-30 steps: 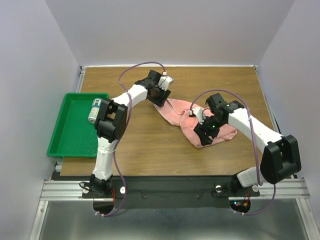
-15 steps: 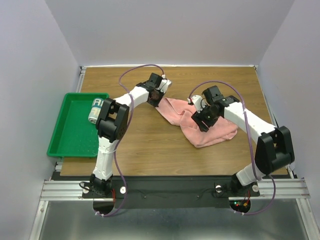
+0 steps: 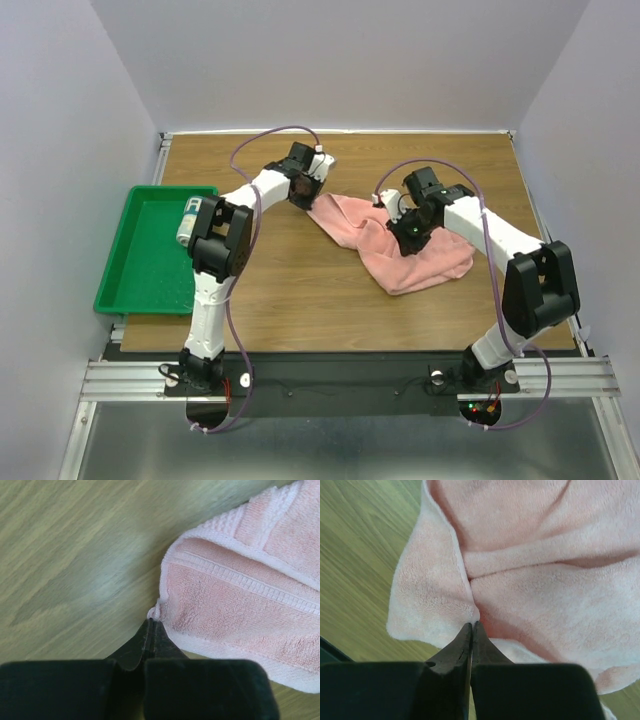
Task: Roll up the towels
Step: Flatten the towel
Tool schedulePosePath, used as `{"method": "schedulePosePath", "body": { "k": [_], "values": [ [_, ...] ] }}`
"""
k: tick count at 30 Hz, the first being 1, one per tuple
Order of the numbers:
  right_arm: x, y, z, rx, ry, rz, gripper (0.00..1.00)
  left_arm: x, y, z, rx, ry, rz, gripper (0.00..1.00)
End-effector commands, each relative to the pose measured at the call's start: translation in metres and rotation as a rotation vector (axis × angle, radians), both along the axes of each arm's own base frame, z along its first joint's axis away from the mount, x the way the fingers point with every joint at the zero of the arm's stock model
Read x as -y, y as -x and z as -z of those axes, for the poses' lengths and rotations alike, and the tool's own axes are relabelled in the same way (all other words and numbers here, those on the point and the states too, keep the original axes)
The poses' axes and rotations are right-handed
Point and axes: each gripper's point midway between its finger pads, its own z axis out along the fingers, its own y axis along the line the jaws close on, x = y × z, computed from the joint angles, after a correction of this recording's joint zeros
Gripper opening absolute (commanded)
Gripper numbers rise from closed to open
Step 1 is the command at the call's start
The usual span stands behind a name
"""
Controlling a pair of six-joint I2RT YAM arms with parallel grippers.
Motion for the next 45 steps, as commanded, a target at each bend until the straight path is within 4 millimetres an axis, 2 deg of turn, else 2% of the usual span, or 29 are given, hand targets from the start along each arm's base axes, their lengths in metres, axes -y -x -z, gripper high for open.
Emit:
{"method": "schedulePosePath", "body": {
  "k": [1,3,6,7,8,9,11,12,13,15,16,19,23,25,26,27,28,29,32,33,35,36,37,39,40,41,42,43,45],
  "values": [
    [0.004,-0.011,-0.039,0.082,-0.062,-0.006,0.01,-0.041,-0.007,-0.025,0.01,-0.015,-0.061,0.0],
    [0.011,-0.018,-0.055,0.13,-0.074,0.002,0.01,-0.059,-0.007,-0.036,0.027,-0.025,-0.087,0.0],
    [0.028,-0.022,-0.091,0.243,-0.106,0.009,0.0,-0.08,-0.005,-0.046,0.04,-0.025,-0.125,0.0],
    [0.033,-0.018,-0.107,0.296,-0.123,0.006,0.0,-0.087,-0.002,-0.052,0.045,-0.025,-0.133,0.0],
    [0.038,-0.015,-0.112,0.33,-0.115,-0.024,0.01,-0.09,-0.001,-0.054,0.047,-0.026,-0.135,0.0],
    [0.044,-0.003,-0.097,0.307,-0.087,-0.04,0.0,-0.096,0.0,-0.055,0.048,-0.028,-0.145,0.0],
    [0.055,0.013,-0.085,0.316,-0.033,-0.086,0.01,-0.103,0.009,-0.053,0.034,-0.044,-0.139,0.0],
    [0.058,0.023,-0.072,0.287,-0.018,-0.109,0.01,-0.104,0.012,-0.052,0.028,-0.05,-0.134,0.0],
    [0.063,0.042,-0.046,0.208,0.001,-0.133,0.01,-0.107,0.018,-0.048,0.018,-0.062,-0.128,0.0],
    [0.061,0.055,-0.026,0.148,-0.009,-0.172,0.01,-0.108,0.022,-0.043,0.005,-0.069,-0.121,0.0],
    [0.058,0.064,-0.015,0.106,-0.03,-0.187,0.01,-0.109,0.025,-0.039,-0.004,-0.07,-0.121,0.0],
    [0.047,0.065,-0.006,0.035,-0.069,-0.186,0.05,-0.108,0.029,-0.035,-0.015,-0.066,-0.113,0.0],
    [0.011,0.052,-0.023,0.024,-0.146,-0.18,0.07,-0.11,0.028,-0.033,-0.014,-0.077,-0.114,0.0],
    [-0.012,0.05,-0.03,0.02,-0.174,-0.218,0.23,-0.112,0.023,-0.034,-0.007,-0.083,-0.12,0.0],
    [-0.021,0.052,-0.033,0.002,-0.196,-0.216,0.34,-0.115,0.021,-0.034,-0.009,-0.082,-0.129,0.0],
    [-0.027,0.052,-0.038,-0.002,-0.212,-0.215,0.42,-0.116,0.02,-0.035,-0.01,-0.082,-0.133,0.0],
    [-0.027,0.042,-0.048,0.025,-0.212,-0.186,0.5,-0.118,0.017,-0.036,-0.009,-0.082,-0.142,0.0],
    [-0.021,0.036,-0.049,0.042,-0.184,-0.157,0.53,-0.119,0.014,-0.037,-0.004,-0.081,-0.146,0.0],
    [0.023,0.0,-0.061,0.105,-0.18,0.004,0.53,-0.128,0.008,-0.039,0.005,-0.09,-0.161,0.0],
    [0.056,-0.016,-0.058,0.108,-0.163,0.107,0.53,-0.13,0.007,-0.039,0.006,-0.092,-0.163,0.0],
    [0.09,-0.026,-0.049,0.098,-0.119,0.203,0.52,-0.13,0.007,-0.039,0.004,-0.092,-0.161,0.0],
    [0.119,-0.03,-0.036,0.069,-0.084,0.289,0.52,-0.13,0.007,-0.039,0.002,-0.09,-0.159,0.0],
    [0.13,-0.032,-0.031,0.053,-0.081,0.329,0.51,-0.129,0.007,-0.04,0.003,-0.082,-0.155,0.0],
    [0.149,-0.031,-0.018,-0.003,-0.095,0.428,0.5,-0.127,0.007,-0.041,0.005,-0.074,-0.156,0.0],
    [0.15,-0.032,-0.005,-0.051,-0.111,0.456,0.5,-0.127,0.008,-0.04,0.005,-0.073,-0.157,0.0],
    [0.149,-0.034,0.001,-0.099,-0.163,0.51,0.5,-0.127,0.008,-0.039,0.003,-0.07,-0.157,0.0],
    [0.148,-0.036,-0.002,-0.102,-0.189,0.532,0.5,-0.127,0.008,-0.039,0.003,-0.072,-0.154,0.0],
    [0.144,-0.037,0.007,-0.151,-0.217,0.554,0.5,-0.127,0.008,-0.039,0.002,-0.07,-0.154,0.0],
    [0.134,-0.041,0.007,-0.204,-0.301,0.606,0.52,-0.127,0.009,-0.038,-0.001,-0.07,-0.152,0.0]
  ]
}}
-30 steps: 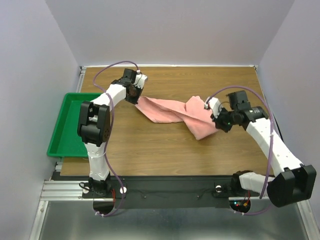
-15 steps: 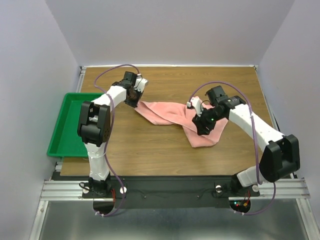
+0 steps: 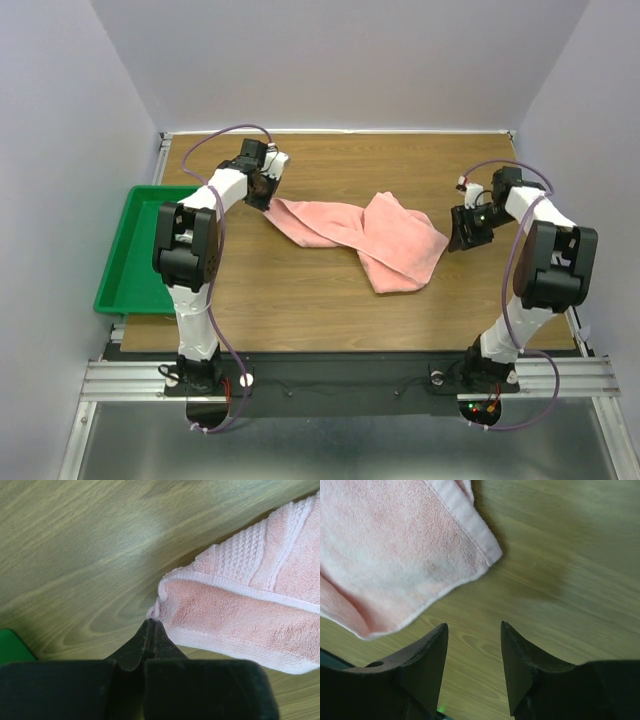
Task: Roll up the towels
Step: Flatten the towel
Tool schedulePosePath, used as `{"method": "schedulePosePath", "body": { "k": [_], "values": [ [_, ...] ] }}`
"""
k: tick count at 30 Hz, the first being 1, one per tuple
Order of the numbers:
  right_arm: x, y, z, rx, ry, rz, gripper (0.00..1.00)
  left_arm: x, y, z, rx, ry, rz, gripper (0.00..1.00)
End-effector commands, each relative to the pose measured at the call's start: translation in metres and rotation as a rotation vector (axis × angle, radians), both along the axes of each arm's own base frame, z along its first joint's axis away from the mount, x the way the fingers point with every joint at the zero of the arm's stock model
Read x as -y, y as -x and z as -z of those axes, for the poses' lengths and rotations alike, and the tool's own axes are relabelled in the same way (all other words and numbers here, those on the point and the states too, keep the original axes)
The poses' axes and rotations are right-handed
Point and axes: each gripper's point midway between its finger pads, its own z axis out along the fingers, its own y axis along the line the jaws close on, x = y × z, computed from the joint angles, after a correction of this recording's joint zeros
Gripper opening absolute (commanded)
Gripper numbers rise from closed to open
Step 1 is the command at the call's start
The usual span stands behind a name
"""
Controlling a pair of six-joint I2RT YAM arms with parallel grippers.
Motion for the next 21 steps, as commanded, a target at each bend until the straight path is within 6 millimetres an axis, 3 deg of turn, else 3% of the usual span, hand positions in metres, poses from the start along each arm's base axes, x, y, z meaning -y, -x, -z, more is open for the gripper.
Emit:
{"method": "schedulePosePath", "body": {
  "k": [1,6,11,16,21],
  "values": [
    [-0.024,-0.013,-0.006,-0.051,-0.177,0.101,0.53,0.003,-0.006,-0.014,0.032,0.013,0.014,0.0],
    [-0.03,-0.026,0.002,-0.119,-0.319,0.226,0.54,0.004,-0.006,-0.016,0.034,0.021,0.019,0.0],
    [-0.02,-0.033,0.017,-0.154,-0.337,0.321,0.57,0.007,-0.006,-0.018,0.036,0.036,0.014,0.0],
    [-0.023,-0.037,0.028,-0.177,-0.389,0.34,0.6,0.008,-0.007,-0.015,0.027,0.041,0.012,0.0],
    [-0.028,-0.049,0.024,-0.143,-0.448,0.326,0.52,0.008,-0.006,-0.014,0.024,0.042,0.008,0.0]
  ]
}}
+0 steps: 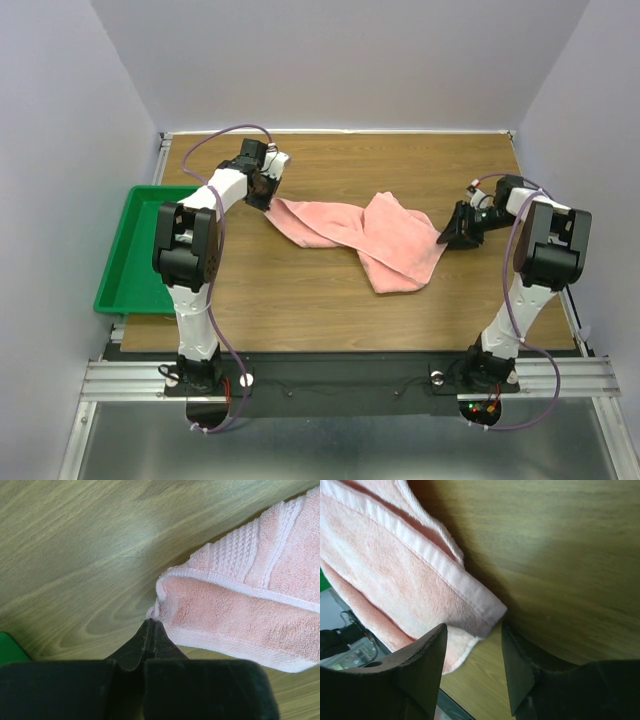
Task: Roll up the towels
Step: Flatten the towel
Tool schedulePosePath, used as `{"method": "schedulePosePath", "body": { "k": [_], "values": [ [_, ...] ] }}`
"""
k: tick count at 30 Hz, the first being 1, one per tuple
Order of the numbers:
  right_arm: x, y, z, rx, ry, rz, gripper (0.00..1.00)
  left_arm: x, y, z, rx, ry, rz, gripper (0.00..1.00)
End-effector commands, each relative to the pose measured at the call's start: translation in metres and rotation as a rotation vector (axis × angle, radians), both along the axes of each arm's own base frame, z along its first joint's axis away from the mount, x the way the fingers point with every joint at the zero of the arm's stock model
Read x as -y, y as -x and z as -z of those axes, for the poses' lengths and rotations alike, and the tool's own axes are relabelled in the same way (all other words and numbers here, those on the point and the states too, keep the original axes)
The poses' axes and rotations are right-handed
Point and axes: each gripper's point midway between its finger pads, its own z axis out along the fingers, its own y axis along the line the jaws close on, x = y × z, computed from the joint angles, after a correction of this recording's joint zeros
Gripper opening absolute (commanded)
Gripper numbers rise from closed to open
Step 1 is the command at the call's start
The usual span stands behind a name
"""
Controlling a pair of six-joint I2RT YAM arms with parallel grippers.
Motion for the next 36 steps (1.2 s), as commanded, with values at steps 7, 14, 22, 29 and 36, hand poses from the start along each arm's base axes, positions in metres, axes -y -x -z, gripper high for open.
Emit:
{"method": "schedulePosePath", "body": {
  "k": [7,14,22,29,36],
  "values": [
    [0.0,-0.032,-0.02,0.128,-0.041,0.02,0.12,0.002,-0.008,-0.017,0.036,0.014,-0.004,0.0],
    [0.036,-0.042,-0.073,0.27,0.042,0.094,0.0,-0.01,-0.013,-0.055,0.111,0.033,-0.025,0.0],
    [0.08,-0.053,-0.176,0.512,0.145,0.209,0.01,-0.036,-0.029,-0.142,0.312,0.071,-0.06,0.0],
    [0.083,-0.069,-0.262,0.677,0.144,0.264,0.01,-0.038,-0.027,-0.243,0.578,0.098,-0.041,0.0],
    [0.1,-0.068,-0.326,0.8,0.223,0.362,0.01,-0.064,0.004,-0.325,0.854,0.005,-0.07,0.0]
  ]
}}
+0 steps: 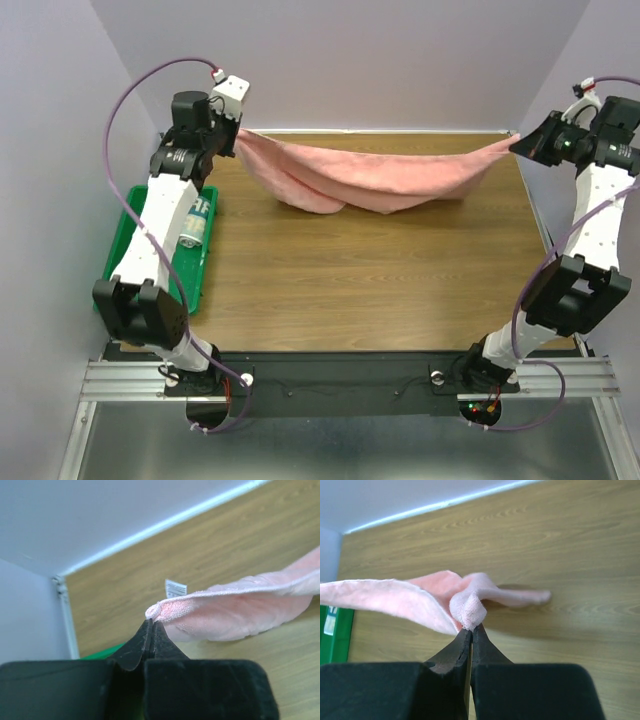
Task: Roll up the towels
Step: Flatten the towel
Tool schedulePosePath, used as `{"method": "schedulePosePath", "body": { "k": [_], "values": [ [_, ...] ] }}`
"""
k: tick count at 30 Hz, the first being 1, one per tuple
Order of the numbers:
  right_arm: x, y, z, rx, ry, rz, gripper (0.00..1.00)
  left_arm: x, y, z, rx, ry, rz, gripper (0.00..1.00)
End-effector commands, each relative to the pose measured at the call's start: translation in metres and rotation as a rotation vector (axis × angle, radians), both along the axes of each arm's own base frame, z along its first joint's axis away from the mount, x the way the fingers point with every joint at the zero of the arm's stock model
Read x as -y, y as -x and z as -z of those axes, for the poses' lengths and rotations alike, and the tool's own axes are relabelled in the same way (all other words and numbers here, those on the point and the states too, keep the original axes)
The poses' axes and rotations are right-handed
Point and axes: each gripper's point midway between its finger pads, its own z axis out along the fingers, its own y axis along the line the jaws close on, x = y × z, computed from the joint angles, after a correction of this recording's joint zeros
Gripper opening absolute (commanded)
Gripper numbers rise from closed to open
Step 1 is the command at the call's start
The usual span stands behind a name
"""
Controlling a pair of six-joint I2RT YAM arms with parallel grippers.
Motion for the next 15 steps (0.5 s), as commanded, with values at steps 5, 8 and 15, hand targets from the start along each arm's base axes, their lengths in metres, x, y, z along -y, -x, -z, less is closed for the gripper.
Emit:
{"method": "schedulePosePath", "body": {
  "k": [5,8,15],
  "values": [
    [0.018,0.025,-0.065,0.144,0.097,0.123,0.01,-0.03,0.048,-0.087,0.291,-0.082,-0.069,0.0],
    [0.02,0.033,-0.07,0.161,0.127,0.138,0.01,-0.031,0.059,-0.088,0.301,-0.077,-0.07,0.0],
    [0.032,0.013,-0.053,0.133,0.116,0.143,0.01,-0.033,0.047,-0.085,0.301,-0.089,-0.081,0.0]
  ]
}}
